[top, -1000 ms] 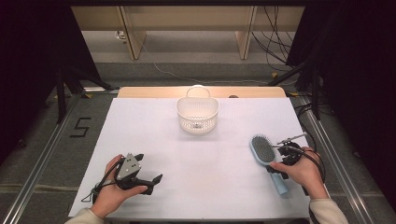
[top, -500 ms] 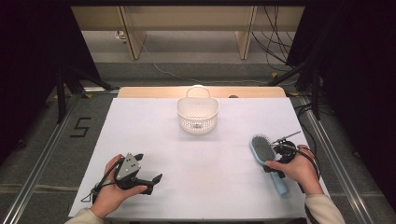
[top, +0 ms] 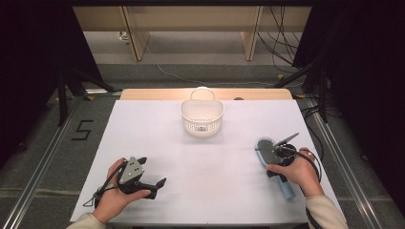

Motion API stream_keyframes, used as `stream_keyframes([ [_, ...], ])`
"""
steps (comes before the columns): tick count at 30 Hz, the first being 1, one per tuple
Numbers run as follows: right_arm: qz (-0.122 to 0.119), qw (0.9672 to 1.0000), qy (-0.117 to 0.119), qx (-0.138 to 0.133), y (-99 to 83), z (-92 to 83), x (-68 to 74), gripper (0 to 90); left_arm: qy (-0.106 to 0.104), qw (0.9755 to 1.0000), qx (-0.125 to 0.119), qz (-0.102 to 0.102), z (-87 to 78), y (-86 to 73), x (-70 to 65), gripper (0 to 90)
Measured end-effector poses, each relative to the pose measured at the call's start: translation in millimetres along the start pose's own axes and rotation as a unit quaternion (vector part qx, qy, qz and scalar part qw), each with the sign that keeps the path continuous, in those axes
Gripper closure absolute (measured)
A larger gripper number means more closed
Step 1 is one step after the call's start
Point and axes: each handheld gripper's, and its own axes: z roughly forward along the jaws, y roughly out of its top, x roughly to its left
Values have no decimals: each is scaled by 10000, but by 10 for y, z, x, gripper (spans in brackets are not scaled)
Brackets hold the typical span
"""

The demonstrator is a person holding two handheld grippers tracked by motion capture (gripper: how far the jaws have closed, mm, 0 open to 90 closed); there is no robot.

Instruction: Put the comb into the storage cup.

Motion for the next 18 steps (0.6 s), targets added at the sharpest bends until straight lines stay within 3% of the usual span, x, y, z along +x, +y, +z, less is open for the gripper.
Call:
stream_keyframes([
  [3, 0, 9999, -102, 83, 22, 9, 30, 236, -1, 10000, 0, 6, -2, 1, 0, 3],
  [11, 84, 9997, -103, 209, 54, -7, 62, 315, -2, 10000, -8, 16, -3, 1, 0, 4],
  [18, 200, 9992, -154, 324, 86, -30, 78, 446, -1, 10000, -7, 9, -2, 1, -1, 5],
])
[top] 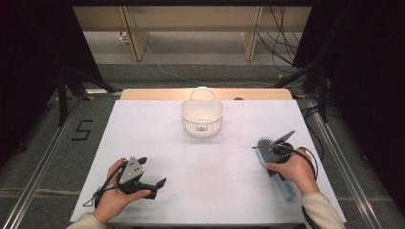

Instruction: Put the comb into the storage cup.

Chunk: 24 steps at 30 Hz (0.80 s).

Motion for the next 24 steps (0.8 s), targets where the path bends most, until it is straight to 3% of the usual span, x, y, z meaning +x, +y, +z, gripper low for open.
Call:
stream_keyframes([
  [24, 205, 9994, 0, 275, 51, -15, 1, 679, -1, 10000, -5, -2, -7, 2, 2, 6],
])
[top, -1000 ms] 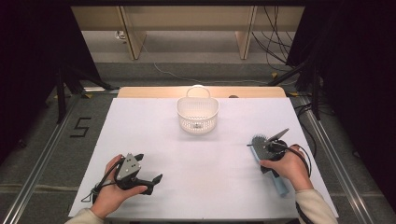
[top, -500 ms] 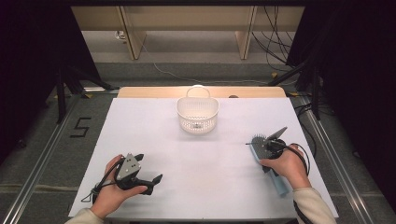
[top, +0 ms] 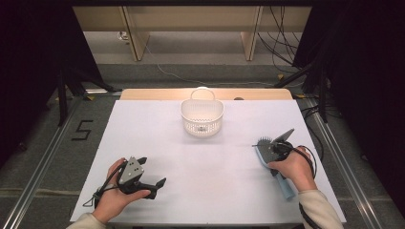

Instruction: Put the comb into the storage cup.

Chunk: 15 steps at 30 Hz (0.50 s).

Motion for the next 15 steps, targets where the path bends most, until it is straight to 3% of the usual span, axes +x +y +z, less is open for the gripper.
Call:
stream_keyframes([
  [15, 100, 9999, -1, 7, 1, -6, 3, 703, -4, 10000, -5, -11, 1, -1, 3, 6],
])
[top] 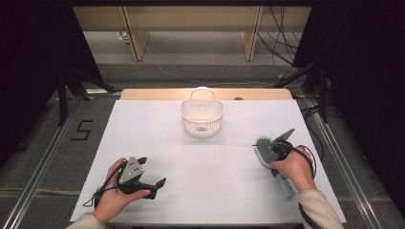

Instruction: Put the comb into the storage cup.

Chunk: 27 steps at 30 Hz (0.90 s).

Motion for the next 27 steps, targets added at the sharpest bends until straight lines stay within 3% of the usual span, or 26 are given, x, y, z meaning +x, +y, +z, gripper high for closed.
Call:
stream_keyframes([
  [27, 10, 9994, 273, -189, -39, -35, -57, 706, 5, 10000, -14, -14, -2, 0, 3, 7],
])
